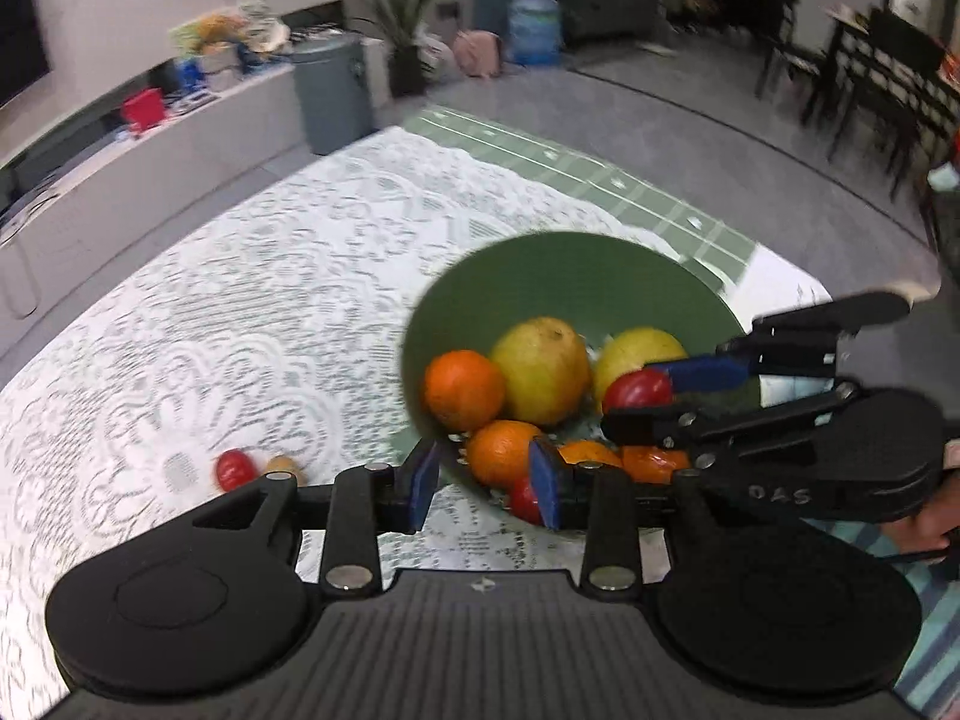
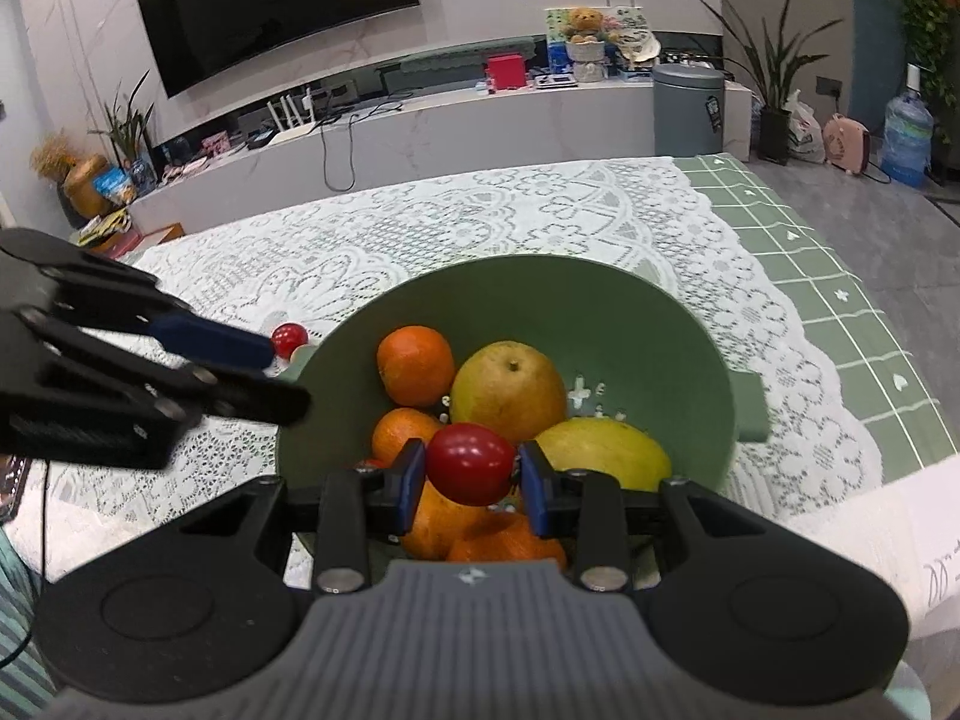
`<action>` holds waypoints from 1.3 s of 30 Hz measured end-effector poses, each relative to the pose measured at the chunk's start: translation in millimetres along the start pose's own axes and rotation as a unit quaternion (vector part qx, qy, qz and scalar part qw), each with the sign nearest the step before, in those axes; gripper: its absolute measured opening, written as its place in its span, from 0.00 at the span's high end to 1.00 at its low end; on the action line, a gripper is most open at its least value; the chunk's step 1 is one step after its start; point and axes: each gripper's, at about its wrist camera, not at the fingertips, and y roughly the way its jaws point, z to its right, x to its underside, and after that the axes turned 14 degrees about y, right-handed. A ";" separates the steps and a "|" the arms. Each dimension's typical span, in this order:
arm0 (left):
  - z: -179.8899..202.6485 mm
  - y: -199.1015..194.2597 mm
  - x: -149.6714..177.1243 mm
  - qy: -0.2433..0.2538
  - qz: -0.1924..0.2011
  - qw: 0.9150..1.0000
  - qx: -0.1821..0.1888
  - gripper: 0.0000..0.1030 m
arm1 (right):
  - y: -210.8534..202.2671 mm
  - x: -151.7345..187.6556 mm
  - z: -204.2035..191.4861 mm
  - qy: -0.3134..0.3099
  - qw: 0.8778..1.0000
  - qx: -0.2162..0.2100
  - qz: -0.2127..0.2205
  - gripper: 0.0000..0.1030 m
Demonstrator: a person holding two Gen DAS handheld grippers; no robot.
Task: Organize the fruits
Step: 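Lower both tomatoes into the colander and open both tools, then withdraw both tools toward the remaining tomatoes and brown fruits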
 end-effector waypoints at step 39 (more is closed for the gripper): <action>-32.5 -50.5 84.2 -0.154 0.015 0.986 -0.066 0.53 | -23.6 24.3 -73.6 -0.035 0.994 -0.021 0.100 0.49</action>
